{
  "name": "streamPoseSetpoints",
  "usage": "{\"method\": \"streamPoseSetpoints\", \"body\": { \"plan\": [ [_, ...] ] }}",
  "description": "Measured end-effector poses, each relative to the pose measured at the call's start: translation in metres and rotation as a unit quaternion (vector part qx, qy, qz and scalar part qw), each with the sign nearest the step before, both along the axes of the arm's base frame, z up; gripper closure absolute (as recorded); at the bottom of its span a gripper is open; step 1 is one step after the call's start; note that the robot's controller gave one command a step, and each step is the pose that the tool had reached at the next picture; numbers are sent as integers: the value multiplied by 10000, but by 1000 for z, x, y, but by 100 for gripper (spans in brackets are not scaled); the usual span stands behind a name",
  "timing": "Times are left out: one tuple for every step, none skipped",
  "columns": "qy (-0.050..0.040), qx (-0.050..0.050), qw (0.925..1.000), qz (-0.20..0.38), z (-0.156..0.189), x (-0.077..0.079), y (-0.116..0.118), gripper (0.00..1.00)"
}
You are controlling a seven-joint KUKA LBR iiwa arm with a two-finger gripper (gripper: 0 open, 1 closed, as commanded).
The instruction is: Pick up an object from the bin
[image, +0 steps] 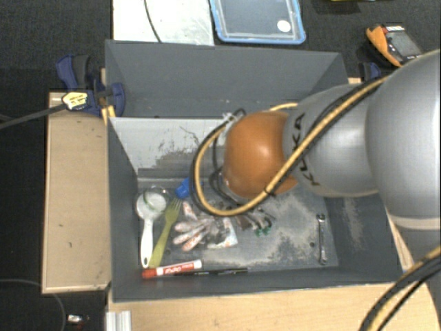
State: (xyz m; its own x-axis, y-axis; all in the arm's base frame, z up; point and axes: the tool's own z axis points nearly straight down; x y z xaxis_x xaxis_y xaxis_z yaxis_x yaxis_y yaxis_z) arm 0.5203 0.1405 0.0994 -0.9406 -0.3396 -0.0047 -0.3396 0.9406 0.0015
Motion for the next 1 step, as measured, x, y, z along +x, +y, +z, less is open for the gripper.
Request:
{"method": "streamPoseSetpoints", "body": {
  "plan": [
    [-38, 9, 10000, -8, 21, 2, 1, 100]
  ]
}}
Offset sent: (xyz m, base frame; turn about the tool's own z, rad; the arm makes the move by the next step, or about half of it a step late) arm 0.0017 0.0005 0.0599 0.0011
